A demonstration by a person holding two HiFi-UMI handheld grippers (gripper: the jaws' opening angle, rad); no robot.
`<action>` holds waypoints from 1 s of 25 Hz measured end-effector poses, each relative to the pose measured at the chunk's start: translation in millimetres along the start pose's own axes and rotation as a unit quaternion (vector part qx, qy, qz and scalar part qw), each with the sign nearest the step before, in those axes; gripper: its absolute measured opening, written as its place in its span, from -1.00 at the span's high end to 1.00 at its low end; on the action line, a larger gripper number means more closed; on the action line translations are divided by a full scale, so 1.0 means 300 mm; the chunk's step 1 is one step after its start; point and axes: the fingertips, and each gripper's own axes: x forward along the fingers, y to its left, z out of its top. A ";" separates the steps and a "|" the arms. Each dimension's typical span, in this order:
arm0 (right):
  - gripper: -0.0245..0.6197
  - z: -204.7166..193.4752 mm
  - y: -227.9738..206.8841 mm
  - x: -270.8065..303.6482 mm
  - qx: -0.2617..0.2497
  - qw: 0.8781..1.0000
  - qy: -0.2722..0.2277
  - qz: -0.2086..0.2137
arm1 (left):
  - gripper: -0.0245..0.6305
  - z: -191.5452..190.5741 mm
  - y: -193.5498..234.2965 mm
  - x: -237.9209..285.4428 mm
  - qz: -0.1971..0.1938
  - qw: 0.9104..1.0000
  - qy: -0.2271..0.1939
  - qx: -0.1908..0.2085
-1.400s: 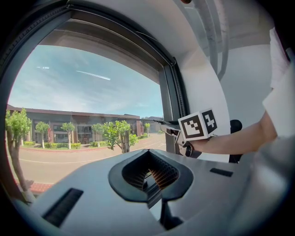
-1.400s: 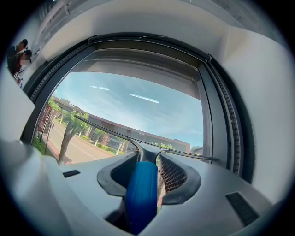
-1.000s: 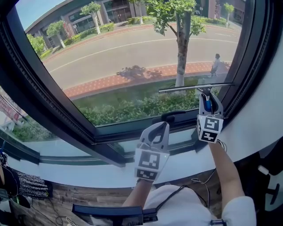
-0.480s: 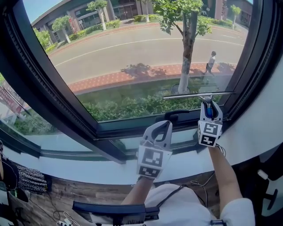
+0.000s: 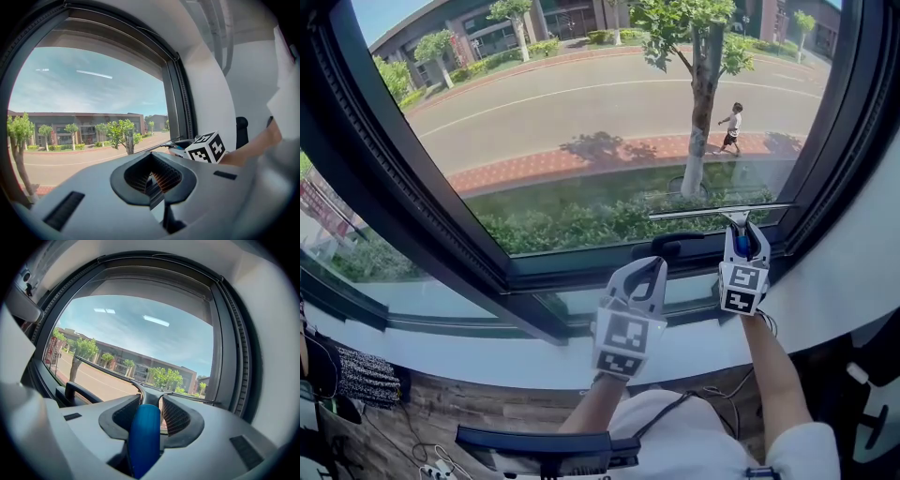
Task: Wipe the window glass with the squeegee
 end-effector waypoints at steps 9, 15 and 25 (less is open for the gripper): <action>0.46 -0.051 0.013 0.008 -0.004 1.000 0.014 0.007 | 0.92 -0.015 0.006 0.008 0.005 1.000 0.004 -0.002; 0.46 -0.079 0.016 0.009 -0.013 1.000 0.023 0.010 | 0.92 -0.014 0.002 0.014 0.005 1.000 0.003 -0.003; 0.46 -0.149 0.029 0.008 -0.032 0.998 0.042 0.014 | 0.92 -0.021 0.008 0.014 0.009 1.000 0.006 -0.005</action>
